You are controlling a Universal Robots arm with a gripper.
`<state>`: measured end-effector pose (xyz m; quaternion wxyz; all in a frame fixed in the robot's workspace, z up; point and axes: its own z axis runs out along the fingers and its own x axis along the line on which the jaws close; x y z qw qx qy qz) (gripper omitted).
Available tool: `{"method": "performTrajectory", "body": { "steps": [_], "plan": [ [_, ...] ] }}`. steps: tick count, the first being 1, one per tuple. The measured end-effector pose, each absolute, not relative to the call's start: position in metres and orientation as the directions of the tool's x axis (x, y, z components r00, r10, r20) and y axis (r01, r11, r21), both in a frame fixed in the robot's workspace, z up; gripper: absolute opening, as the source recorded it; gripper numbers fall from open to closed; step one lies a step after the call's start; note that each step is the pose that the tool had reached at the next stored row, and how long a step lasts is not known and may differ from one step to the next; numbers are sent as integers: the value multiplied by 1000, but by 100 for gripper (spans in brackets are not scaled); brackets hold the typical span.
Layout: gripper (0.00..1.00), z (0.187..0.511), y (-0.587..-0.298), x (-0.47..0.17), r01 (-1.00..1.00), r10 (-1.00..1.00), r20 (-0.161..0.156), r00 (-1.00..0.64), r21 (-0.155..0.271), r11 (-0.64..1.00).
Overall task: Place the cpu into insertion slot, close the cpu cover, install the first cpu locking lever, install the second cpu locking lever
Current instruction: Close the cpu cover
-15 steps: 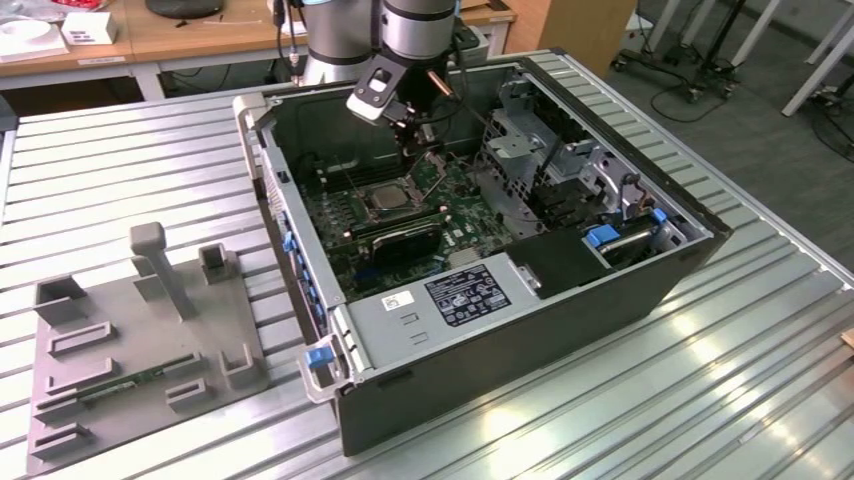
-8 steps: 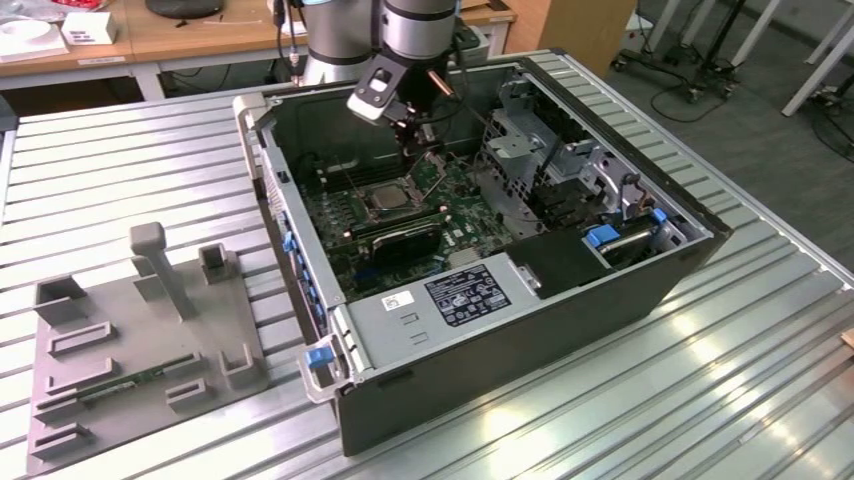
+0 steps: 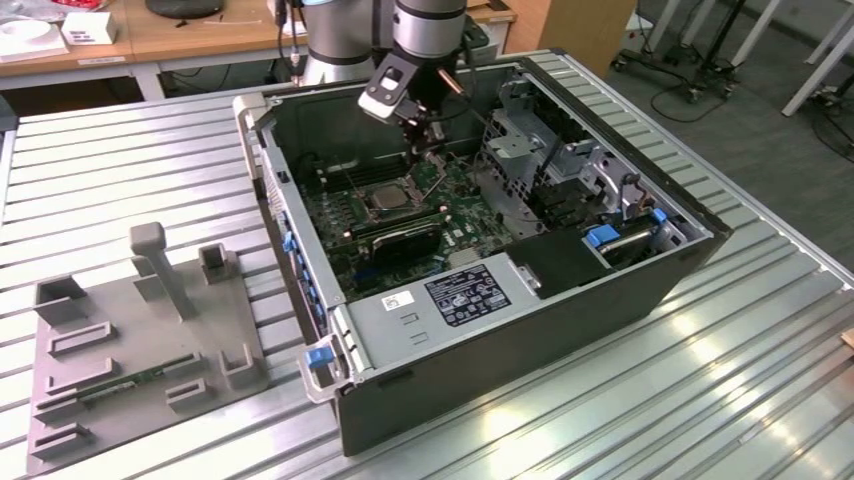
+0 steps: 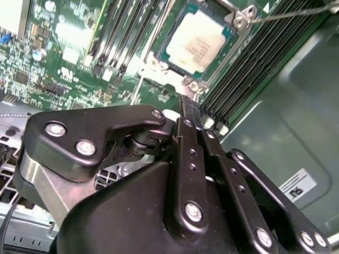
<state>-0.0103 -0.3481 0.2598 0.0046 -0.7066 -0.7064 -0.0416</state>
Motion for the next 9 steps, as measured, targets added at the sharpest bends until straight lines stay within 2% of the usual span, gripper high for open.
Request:
{"method": "performTrajectory", "body": {
  "steps": [9],
  "plan": [
    [10,260,-348,1,999,998,65,-1,52,-2]
  ]
}}
